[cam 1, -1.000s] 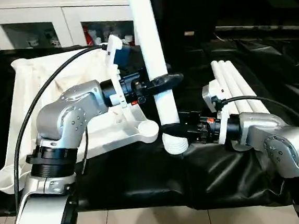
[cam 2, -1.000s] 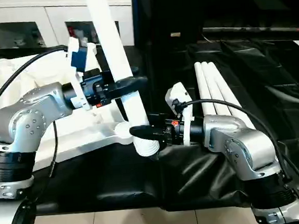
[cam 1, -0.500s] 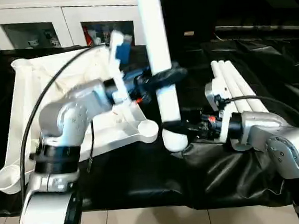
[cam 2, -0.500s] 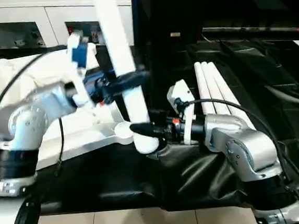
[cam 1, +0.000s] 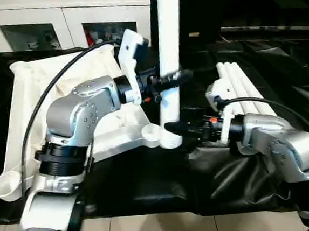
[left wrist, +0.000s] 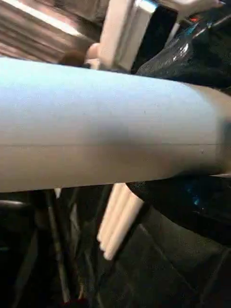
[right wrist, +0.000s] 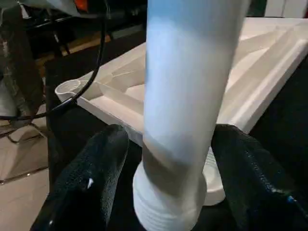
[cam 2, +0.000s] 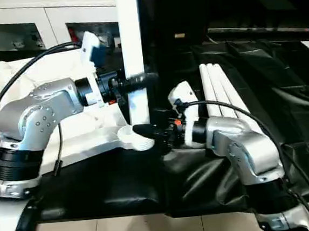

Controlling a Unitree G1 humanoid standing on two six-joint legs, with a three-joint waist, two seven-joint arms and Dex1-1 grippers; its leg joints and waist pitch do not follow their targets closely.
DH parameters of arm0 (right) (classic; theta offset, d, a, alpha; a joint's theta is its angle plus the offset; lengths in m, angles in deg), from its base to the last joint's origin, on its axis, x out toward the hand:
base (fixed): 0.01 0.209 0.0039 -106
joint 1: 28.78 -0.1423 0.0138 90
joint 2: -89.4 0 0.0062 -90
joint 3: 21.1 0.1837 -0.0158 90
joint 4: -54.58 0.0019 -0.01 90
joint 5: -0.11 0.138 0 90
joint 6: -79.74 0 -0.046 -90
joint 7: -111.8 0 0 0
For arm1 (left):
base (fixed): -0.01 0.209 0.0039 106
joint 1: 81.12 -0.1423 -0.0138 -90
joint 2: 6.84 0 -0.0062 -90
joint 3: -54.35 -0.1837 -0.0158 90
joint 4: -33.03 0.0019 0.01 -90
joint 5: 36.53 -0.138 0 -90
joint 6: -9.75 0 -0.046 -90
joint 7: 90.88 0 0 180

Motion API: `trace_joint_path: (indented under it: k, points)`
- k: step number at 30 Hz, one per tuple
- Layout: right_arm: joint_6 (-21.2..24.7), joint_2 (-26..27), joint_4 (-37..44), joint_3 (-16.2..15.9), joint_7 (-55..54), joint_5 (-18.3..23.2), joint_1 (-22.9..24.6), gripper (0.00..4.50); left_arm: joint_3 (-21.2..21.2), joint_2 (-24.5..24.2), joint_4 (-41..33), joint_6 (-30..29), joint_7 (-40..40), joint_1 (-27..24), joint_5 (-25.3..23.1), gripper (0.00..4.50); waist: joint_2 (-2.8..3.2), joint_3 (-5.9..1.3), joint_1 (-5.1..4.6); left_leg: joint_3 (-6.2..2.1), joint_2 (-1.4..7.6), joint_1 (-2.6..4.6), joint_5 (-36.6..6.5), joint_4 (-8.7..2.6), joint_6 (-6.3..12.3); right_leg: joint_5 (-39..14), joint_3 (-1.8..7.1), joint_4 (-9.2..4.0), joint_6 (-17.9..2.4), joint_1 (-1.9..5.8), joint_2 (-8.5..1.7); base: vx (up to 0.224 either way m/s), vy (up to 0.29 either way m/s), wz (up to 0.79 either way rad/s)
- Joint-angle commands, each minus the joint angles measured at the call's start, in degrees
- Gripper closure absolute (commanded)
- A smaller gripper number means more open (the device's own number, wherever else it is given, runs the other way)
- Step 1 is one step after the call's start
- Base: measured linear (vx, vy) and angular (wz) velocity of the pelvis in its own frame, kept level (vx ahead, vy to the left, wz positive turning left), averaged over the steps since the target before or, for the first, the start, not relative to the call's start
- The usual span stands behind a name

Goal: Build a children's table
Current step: Pick table leg

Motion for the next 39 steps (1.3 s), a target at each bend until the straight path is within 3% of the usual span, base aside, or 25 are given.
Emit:
trace_joint_path:
  k: [1, 21, 32, 39]
  points:
    - [-1.07, 0.05, -0.68, -0.21, -0.01, -0.37, -1.3, 1.45, -0.63, 0.14, -1.97, -0.46, 0.7, 0.26, 0.76, 2.64, 0.06, -4.44, -0.14, -0.89, 2.35, 1.31, -9.21, -3.72, -1.31, -7.98, 1.55, -3.93, -12.46, 2.73, -2.85, 0.0, 0.0, 0.0]
    - [-1.79, 0.1, -2.72, -2.5, 1.43, -2.1, -2.1, 1.45, -0.39, 0.57, -3.91, -2.34, 2.03, -0.11, 2.21, 2.64, 0.05, -4.48, -0.09, -0.83, 2.28, 1.28, -8.8, -3.6, -0.78, -7.16, 1.55, -3.85, -12.85, 2.83, -2.8, 0.0, 0.0, 0.0]
    - [-1.59, 0.05, -2.82, -2.67, 2.07, -1.79, -1.82, 2.48, 0.09, 0.6, -3.87, -2.52, 1.74, -0.06, 2.25, 2.65, 0.07, -4.51, -0.08, -0.83, 2.22, 1.23, -8.4, -3.55, -0.63, -6.5, 1.52, -3.77, -12.95, 2.89, -2.73, 0.0, 0.0, 0.0]
    - [-1.69, 0.21, -2.93, -2.44, 1.95, -1.71, -1.63, 2.6, 0.66, 1.03, -3.66, -1.73, 1.51, 0.2, 2.39, 2.65, 0.14, -4.52, -0.06, -0.83, 2.23, 1.26, -8.48, -3.54, -0.71, -6.34, 1.52, -3.79, -13.09, 2.88, -2.74, 0.0, 0.0, 0.0]
